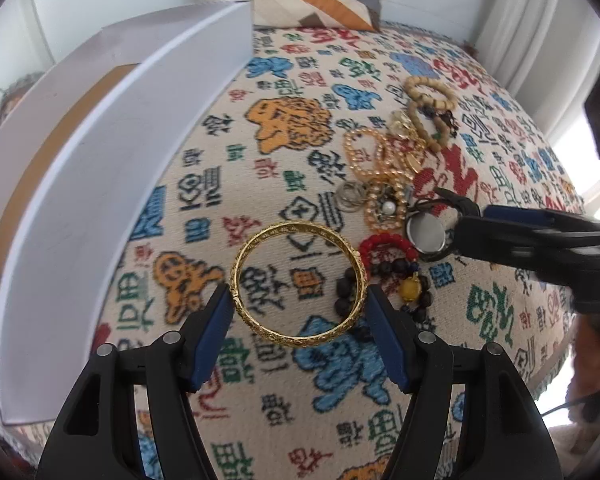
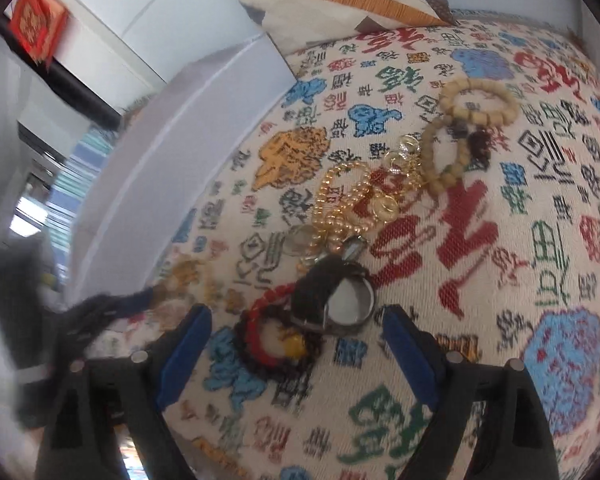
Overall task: Organize jewelry
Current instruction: 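Move the left tool to the gold bangle while the right tool approaches the black watch, then carry the bangle and watch into the white box and open both tools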
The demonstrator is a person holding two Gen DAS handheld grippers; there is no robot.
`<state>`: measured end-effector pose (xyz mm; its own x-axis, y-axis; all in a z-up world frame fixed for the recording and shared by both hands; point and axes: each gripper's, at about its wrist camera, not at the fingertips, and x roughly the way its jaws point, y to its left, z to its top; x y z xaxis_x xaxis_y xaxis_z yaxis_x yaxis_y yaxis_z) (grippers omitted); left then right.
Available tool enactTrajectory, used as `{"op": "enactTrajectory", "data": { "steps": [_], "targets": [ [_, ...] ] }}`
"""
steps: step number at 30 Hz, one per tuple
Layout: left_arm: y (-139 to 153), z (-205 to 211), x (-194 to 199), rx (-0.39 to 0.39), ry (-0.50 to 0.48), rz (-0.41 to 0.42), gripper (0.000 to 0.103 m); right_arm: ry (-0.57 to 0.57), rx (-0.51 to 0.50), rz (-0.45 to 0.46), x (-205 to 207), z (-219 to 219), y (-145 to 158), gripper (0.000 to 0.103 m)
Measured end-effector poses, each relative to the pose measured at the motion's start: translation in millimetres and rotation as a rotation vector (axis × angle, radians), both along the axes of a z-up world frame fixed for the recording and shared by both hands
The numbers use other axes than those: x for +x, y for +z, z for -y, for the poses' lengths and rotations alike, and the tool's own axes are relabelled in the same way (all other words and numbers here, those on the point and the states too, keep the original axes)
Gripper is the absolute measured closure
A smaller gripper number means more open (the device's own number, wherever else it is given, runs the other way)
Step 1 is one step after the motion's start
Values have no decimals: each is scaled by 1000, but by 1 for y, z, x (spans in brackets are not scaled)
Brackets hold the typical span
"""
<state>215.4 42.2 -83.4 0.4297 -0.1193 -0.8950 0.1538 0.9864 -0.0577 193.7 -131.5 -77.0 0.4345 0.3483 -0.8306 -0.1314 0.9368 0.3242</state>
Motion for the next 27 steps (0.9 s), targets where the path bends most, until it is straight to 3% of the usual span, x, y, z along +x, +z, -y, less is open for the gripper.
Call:
{"op": "enactTrajectory", "data": {
  "steps": [1, 2, 7, 14, 18, 21, 25, 27],
  "targets": [
    [2, -4, -4, 0, 15, 2, 35, -13, -53, 16, 3, -6, -5, 70],
    [3, -8, -8, -1, 25, 4, 35, -29, -87, 26, 4, -7, -9, 83],
    [12, -29, -28, -14, 73, 7, 35, -88, -87, 55, -2, 12, 4, 83],
    [53, -55, -36, -63, 97, 60, 35, 27, -47, 108, -1, -1, 65, 83],
    [93, -89, -30, -71, 158, 126, 35, 159, -39, 193, 9, -44, 113, 83],
    [111, -122, -18, -22, 245, 159, 35, 265, -20, 257, 25, -88, 143, 83],
    [115, -169, 2, 8, 384, 151, 35, 405, -7, 340, 58, -157, 165, 83],
    [108, -193, 13, 18, 459, 132, 35, 457, 1, 335, 75, -189, 162, 83]
  ]
}}
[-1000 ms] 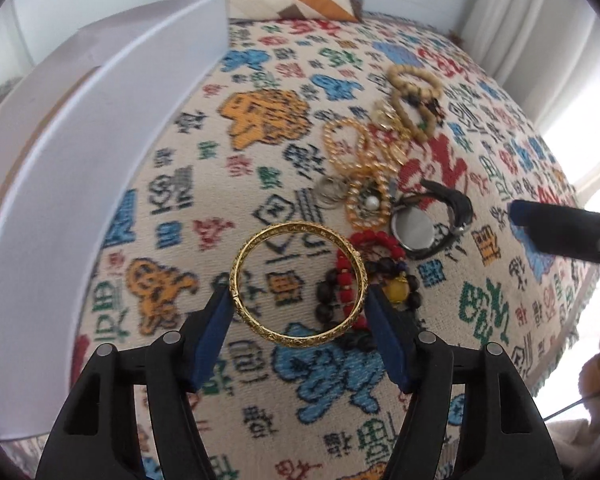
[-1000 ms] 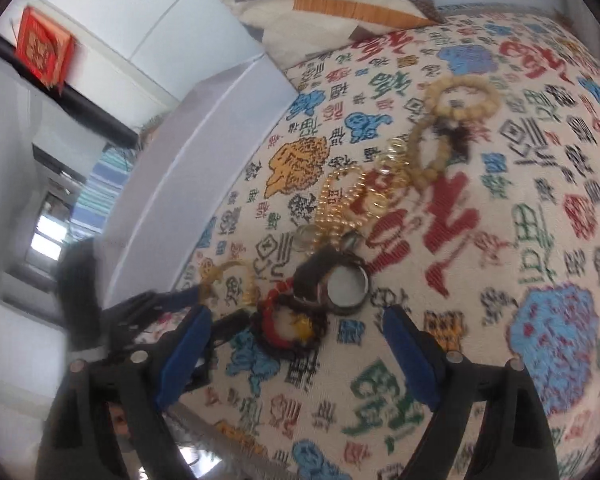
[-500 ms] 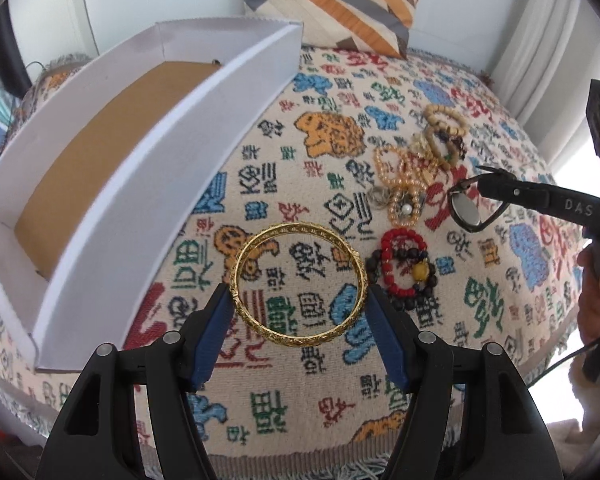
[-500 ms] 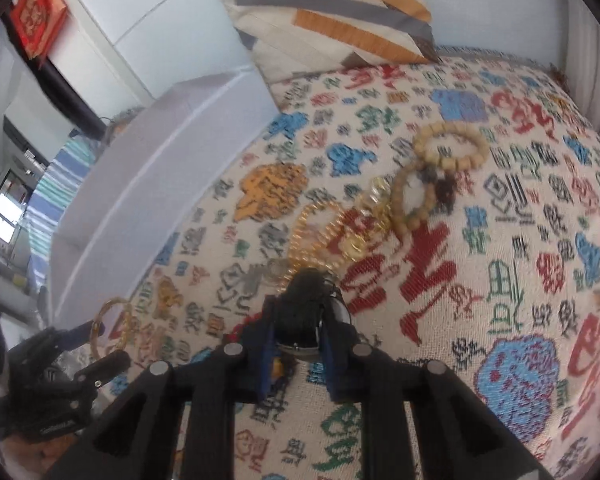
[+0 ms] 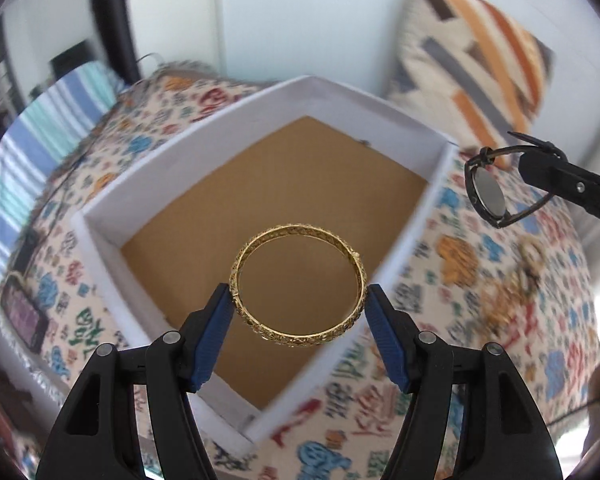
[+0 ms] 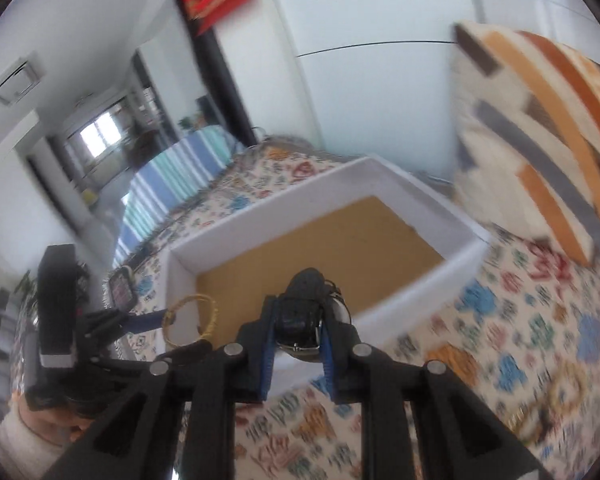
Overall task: Organize jewelry
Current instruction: 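Carry the bangle and watch into the white box and open both tools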
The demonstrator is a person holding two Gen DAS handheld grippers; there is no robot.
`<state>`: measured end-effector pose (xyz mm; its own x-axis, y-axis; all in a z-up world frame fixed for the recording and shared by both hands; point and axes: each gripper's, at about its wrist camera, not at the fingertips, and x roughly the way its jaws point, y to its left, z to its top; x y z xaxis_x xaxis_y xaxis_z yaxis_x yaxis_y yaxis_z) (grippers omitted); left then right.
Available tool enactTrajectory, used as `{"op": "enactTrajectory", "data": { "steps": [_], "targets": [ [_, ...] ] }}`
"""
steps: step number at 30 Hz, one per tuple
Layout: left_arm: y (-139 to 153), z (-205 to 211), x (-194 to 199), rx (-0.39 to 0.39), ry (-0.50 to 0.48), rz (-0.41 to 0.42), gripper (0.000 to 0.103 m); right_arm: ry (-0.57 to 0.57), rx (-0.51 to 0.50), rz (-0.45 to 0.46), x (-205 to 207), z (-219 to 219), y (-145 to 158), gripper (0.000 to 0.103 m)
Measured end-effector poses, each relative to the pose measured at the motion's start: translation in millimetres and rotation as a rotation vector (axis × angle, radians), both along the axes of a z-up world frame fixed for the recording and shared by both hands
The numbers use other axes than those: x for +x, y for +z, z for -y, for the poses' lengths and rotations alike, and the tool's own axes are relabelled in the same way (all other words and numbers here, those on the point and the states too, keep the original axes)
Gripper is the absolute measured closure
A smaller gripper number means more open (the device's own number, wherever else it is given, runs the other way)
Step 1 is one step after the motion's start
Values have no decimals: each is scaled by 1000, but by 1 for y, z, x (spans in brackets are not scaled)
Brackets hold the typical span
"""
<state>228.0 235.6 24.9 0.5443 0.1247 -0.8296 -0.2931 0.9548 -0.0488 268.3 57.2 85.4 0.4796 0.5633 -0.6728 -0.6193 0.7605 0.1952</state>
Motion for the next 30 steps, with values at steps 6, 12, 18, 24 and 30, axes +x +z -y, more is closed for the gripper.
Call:
{"op": "enactTrajectory", "data": {
  "steps": [6, 12, 18, 24, 30],
  "targets": [
    [-39, -43, 20, -30, 130, -80, 35, 52, -42, -117, 55, -72, -49, 83],
    [-68, -55, 25, -39, 162, -135, 34, 47, -99, -167, 67, -96, -97, 82],
    [-67, -53, 21, 14, 174, -110, 8, 8, -108, -107, 53, -84, -97, 34],
    [-39, -51, 1, 45, 226, 29, 3, -74, -86, -1, 35, -45, -64, 26],
    [-16, -8, -14, 212, 171, 85, 2, -158, -112, 60, 0, 16, -48, 26]
  ]
}}
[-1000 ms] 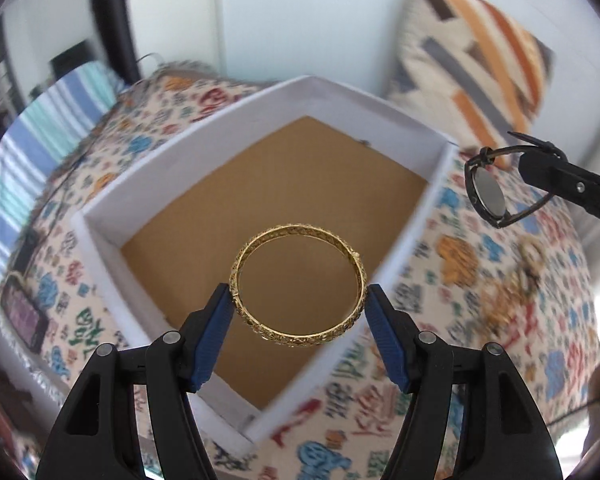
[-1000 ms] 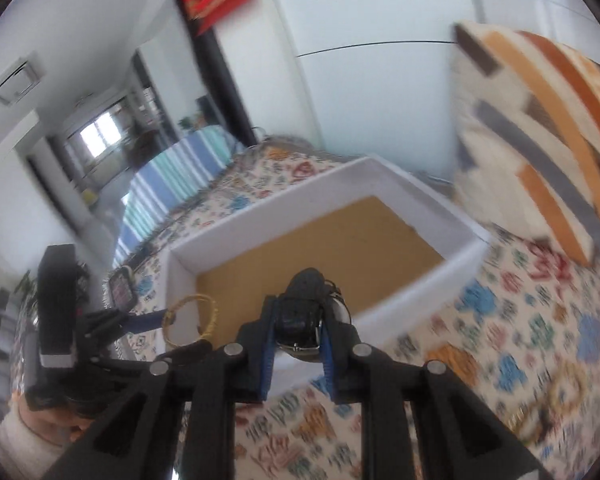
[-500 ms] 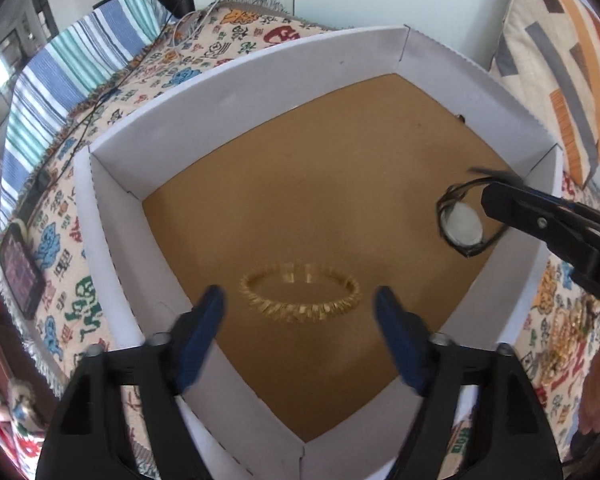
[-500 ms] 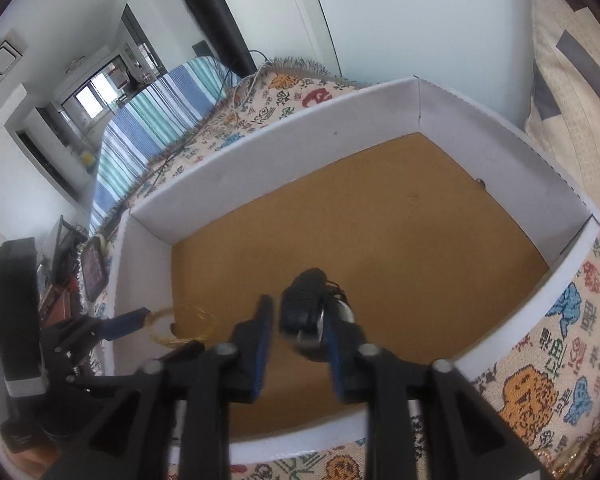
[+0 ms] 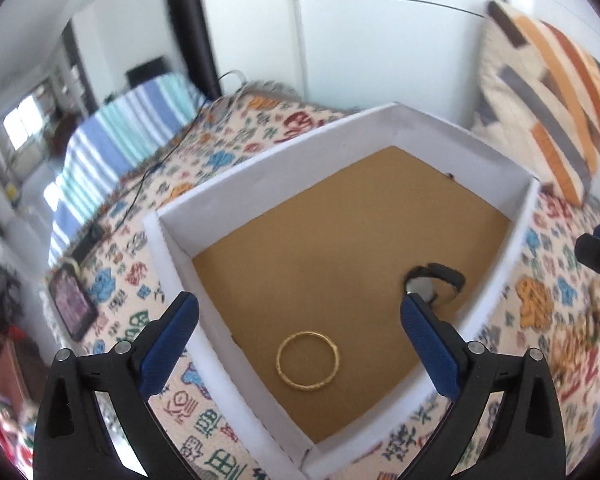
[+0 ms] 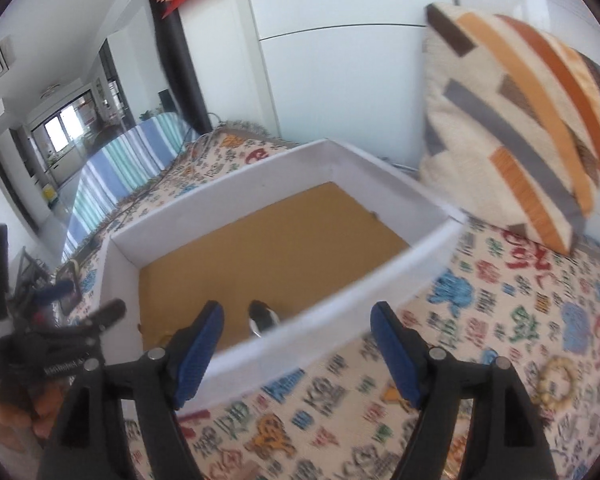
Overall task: Organize jewelry
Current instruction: 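Move both tools back over the jewelry pile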
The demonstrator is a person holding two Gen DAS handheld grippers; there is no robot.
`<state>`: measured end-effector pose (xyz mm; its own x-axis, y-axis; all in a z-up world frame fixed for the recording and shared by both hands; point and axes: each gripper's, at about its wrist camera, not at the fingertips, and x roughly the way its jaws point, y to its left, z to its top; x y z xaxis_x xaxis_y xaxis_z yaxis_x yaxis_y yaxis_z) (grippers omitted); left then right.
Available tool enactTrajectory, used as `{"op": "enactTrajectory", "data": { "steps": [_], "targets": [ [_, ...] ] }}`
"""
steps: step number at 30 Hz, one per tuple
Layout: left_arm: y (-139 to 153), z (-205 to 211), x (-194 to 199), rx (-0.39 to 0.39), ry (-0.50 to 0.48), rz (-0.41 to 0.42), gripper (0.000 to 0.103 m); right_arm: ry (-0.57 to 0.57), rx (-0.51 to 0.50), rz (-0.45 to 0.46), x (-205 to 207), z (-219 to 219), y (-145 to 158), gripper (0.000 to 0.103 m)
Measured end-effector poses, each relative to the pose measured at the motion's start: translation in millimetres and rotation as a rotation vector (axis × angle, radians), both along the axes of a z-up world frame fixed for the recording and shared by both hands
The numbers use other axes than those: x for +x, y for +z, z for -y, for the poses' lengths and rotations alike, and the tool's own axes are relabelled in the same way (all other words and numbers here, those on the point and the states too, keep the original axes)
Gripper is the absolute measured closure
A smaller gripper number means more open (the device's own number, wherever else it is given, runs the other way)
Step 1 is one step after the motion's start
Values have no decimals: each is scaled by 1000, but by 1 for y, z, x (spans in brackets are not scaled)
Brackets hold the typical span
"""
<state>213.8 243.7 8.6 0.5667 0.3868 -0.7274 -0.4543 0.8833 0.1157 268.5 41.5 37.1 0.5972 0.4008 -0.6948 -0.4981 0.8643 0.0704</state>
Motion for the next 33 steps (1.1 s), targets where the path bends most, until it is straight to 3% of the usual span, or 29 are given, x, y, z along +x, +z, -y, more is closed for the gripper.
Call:
{"op": "enactTrajectory", "data": {
  "steps": [5, 9, 16, 22, 26, 30, 33],
  "targets": [
    [-1, 53, -24, 44, -68, -30, 2, -95, -59, 5, -38, 65, -8, 26],
    [-17, 98, -40, -36, -213, -75, 2, -173, -94, 7, -67, 114, -14, 26],
    [-53, 163, -64, -82, -424, -127, 2, -330, -74, 51, -124, 204, 0, 25],
    [-89, 196, -75, -175, -479, -299, 2, -469, -69, 77, -174, 261, -12, 25],
    [-99, 199, -78, -178, -464, -304, 2, -510, -89, 9, -188, 278, -40, 25],
    [-93, 208, -81, -126, -483, -274, 2, -501, -98, -67, -197, 280, -68, 25],
    [-88, 206, -81, -177, -500, -253, 2, -489, -74, -89, -203, 277, -78, 25]
  ]
}}
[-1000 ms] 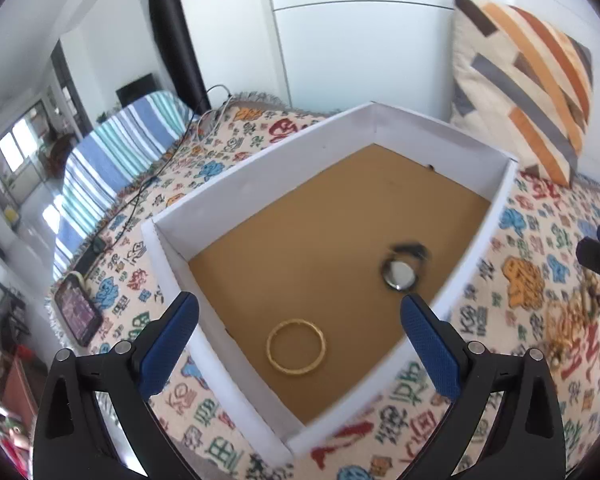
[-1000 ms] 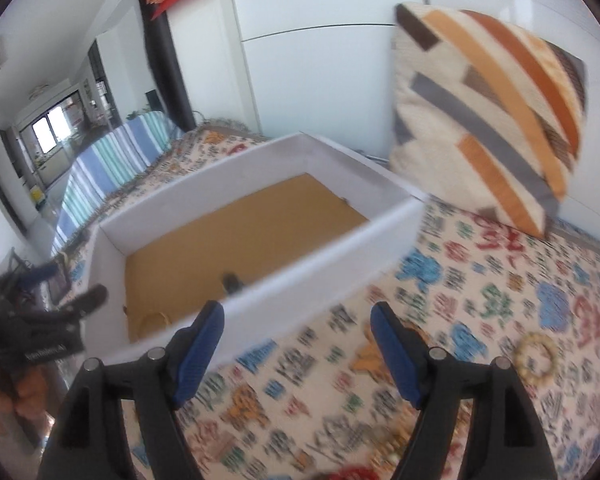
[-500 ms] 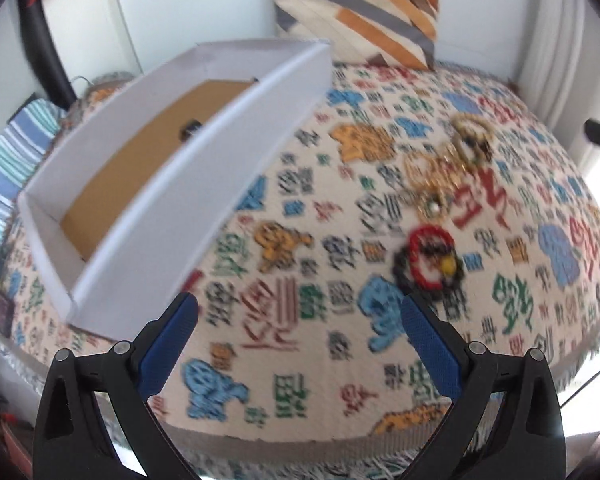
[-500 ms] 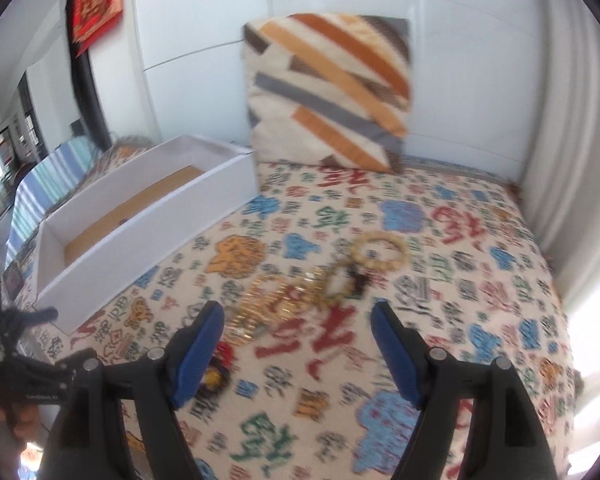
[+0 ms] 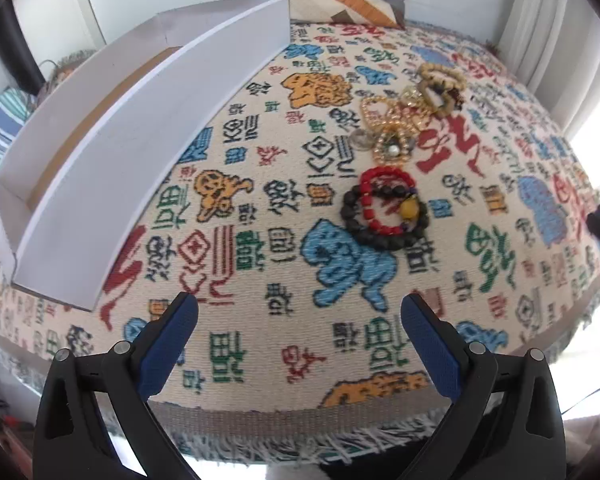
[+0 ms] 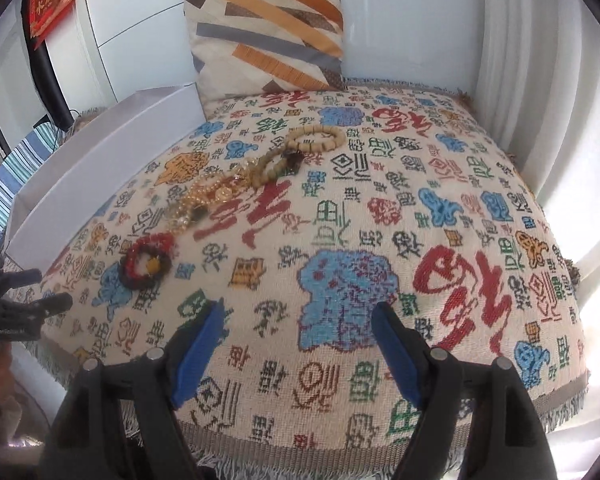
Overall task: Organize jewelry
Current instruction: 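Move both tools back over the jewelry pile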
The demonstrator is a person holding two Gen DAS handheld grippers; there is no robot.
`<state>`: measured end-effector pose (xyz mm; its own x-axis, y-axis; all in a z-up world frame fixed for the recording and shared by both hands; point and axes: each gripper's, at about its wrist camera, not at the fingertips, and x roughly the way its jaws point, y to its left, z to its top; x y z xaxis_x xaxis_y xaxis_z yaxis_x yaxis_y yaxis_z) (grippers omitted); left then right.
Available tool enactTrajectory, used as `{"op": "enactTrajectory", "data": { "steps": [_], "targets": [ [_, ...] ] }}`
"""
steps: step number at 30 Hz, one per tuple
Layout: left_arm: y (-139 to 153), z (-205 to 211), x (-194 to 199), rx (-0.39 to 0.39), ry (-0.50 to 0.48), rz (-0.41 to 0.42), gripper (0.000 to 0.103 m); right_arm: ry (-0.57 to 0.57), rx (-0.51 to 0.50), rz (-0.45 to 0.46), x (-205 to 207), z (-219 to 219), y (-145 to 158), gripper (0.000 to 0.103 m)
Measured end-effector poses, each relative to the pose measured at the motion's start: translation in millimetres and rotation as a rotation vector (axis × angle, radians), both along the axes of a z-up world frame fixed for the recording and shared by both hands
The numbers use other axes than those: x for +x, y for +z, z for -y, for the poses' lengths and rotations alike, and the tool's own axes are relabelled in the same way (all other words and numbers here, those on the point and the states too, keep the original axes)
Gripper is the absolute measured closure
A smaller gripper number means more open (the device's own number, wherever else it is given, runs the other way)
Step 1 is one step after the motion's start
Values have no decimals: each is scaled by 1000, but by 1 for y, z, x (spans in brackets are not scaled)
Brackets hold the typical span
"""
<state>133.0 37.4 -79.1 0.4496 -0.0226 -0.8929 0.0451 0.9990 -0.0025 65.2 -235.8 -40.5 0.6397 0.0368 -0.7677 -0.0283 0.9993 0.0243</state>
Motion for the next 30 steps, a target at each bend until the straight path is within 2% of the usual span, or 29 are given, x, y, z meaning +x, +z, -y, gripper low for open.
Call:
{"op": "enactTrajectory", "data": {
  "steps": [3, 6, 13, 21, 30],
  "targets": [
    [4, -2, 1, -50, 20, 3, 2, 32, 25, -13, -2, -11, -5, 25],
    [3, 0, 0, -61, 35, 9, 2, 72, 19, -28, -2, -26, -10, 25],
    [-4, 1, -7, -6, 60, 0, 2, 117, 40, -68, -4, -44, -22, 25],
    [-2, -2, -7, 1, 67, 6, 2, 122, 65, -84, -8, -44, -26, 25],
    [-8, 0, -7, 22, 69, -15, 2, 117, 150, -108, -3, -37, -29, 25]
  ]
}}
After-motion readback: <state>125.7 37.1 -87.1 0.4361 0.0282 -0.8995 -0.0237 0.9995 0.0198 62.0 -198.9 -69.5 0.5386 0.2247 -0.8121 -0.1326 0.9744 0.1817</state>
